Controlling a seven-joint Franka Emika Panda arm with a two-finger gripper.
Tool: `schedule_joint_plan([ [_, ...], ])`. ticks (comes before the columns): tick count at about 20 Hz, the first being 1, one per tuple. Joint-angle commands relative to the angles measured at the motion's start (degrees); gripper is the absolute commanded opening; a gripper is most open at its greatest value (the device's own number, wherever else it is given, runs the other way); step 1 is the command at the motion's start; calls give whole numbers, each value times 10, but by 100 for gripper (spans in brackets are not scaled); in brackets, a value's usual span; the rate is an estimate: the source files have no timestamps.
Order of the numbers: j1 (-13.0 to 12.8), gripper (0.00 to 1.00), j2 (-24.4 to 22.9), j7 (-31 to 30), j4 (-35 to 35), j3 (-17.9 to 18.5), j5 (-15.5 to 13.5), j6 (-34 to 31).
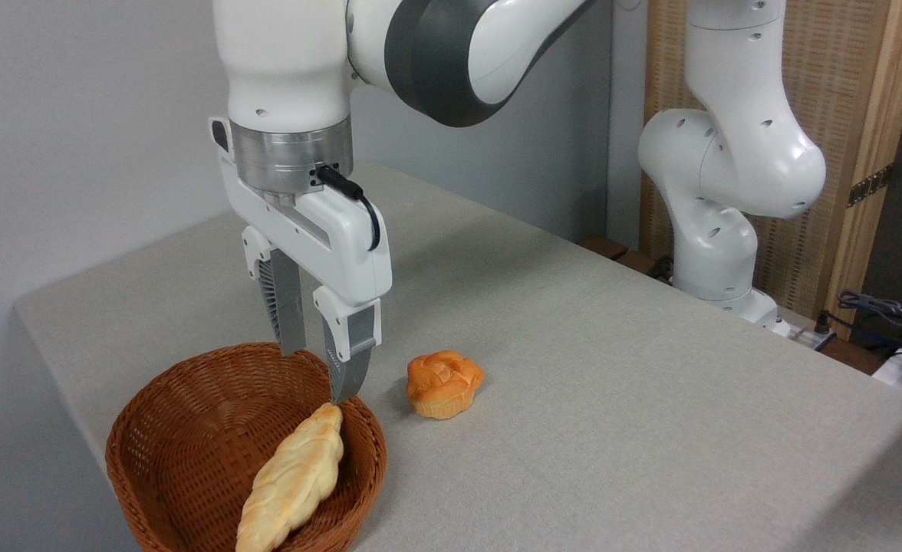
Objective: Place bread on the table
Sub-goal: 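Lower the open gripper toward the braided loaf in the wicker basket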
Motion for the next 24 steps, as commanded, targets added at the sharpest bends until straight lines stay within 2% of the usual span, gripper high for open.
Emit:
schedule_joint_plan([
  [1,-5,100,-1,-6,-1,6,4,-3],
  [11,-5,100,-1,-22,-2,7,4,-4],
  [16,-5,100,-5,-144,-1,16,4,-4],
  [18,-5,100,-3,-154,-2,30,3,0],
  [20,-5,100,-1,-155,-2,31,-5,8],
  [24,-5,100,13,-194,-5,31,-9,20],
])
